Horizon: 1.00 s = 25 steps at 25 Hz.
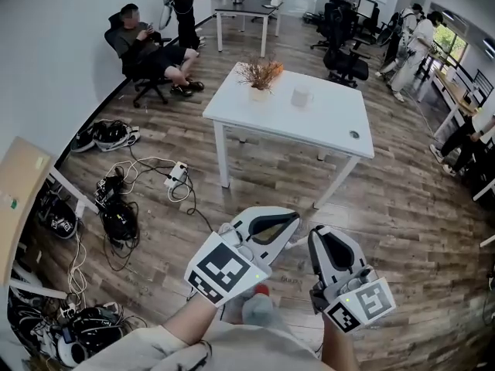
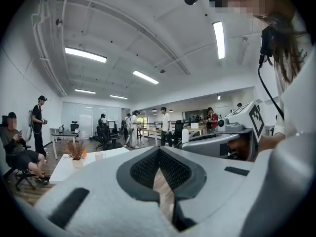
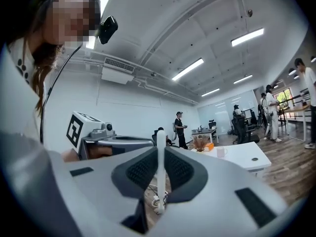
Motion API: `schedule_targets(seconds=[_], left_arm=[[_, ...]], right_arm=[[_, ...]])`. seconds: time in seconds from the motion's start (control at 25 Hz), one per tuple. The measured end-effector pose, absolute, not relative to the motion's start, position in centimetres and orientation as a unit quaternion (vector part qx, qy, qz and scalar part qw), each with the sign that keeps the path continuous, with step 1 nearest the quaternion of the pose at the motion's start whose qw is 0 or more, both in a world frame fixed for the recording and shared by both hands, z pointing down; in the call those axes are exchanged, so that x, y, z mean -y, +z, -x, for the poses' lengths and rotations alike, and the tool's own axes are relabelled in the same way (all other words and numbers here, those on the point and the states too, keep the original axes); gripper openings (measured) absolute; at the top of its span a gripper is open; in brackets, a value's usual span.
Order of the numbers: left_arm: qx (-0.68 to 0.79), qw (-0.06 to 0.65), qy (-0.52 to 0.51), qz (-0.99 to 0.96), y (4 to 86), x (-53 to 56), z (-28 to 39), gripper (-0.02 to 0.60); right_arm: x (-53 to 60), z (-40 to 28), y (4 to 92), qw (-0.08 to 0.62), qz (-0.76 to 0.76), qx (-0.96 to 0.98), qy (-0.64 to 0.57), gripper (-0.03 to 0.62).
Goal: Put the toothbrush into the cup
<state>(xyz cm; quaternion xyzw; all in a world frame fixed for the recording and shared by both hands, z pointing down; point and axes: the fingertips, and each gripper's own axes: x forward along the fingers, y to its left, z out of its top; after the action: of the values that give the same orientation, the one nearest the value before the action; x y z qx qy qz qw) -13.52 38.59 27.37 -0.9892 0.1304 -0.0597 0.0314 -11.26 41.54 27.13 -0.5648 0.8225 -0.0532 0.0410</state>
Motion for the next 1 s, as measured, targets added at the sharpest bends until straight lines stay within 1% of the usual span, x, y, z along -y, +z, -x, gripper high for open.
schedule_targets(seconds=[0.4, 1.0], left_arm=[[-0.146, 0.021, -0.072, 0.986, 28.6, -31.7, 6.6, 0.008], [-0.152, -0.004, -0.085, 0.985, 29.8, -25.6, 3.6, 0.008]], right_arm=[[-34.5, 4.2, 28.3, 0.04, 0.55, -0.832, -0.068, 0.051], [-29.0, 1.1, 30.2, 0.039, 0.549, -0.829, -0.102, 0.051]])
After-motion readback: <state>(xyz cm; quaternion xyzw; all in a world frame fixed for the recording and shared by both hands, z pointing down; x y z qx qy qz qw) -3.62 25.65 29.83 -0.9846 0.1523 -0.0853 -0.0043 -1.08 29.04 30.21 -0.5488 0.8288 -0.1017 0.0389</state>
